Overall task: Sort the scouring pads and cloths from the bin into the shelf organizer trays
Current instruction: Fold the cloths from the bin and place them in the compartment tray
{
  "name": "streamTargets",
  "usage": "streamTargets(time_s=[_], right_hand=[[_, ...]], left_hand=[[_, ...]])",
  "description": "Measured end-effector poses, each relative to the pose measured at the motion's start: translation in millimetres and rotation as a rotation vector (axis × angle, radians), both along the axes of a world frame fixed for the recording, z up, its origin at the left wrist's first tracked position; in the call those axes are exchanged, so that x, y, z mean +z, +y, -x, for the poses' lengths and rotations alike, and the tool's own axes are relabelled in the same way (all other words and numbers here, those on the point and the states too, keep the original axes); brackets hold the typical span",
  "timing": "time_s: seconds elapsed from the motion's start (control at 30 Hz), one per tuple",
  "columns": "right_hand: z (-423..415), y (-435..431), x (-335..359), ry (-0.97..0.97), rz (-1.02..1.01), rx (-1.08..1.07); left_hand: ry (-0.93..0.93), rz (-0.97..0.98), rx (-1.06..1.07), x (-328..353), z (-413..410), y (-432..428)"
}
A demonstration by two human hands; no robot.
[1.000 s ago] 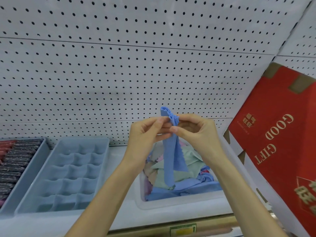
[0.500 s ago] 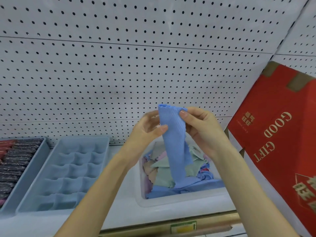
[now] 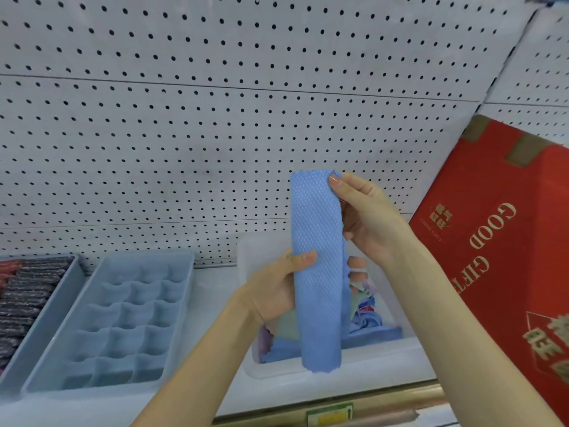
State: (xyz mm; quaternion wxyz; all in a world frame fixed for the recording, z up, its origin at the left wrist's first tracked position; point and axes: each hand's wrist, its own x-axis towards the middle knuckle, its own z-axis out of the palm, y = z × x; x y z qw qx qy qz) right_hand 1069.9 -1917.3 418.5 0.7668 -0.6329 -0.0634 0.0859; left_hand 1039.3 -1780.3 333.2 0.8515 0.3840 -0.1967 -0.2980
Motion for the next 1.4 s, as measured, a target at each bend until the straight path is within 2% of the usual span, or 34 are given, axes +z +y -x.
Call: streamTargets(time_s=[0.1,0.27,0.37,0.53,0.8,0.93,1.03,1.2,1.3,1.4], right_hand=[[0,0,-1,0.05,0.003,0.019],[-3,-7,2,-0.013,-0.004,0.081],[-7,-9,2,-0.067,-0.016,0.068],[-9,-7,1,-0.176,0.115,-0.051],[-18,-10,-10,-0.207,0.224,-0.208],[-25,-11,-25,-0.141,0.259,-0.191],[-30,-14,-39,-0.019,0.388,-0.169],[-26,-25,-68,0.209,0.58,0.092],[-18,-32,-82,0.293,0.573,0.236],[-13,-32,-93,0.269,0.499,0.235]], left_hand=[[-0.039,-0.02,-0.029,4,2,-1],[-0.144,-0.351,0.222,13,2,4],[-0.213,-0.458,0.304,14,-1,8],[-0.246,-0.473,0.303,14,-1,9],[-0.039,-0.42,0.279,4,5,8],[0.085,-0.374,0.257,-6,6,7],[0.126,-0.369,0.294,-11,5,8],[0.152,-0.392,0.322,-15,-2,13],[0.163,-0.465,0.368,-20,-7,15],[0.156,-0.523,0.401,-24,-9,17]])
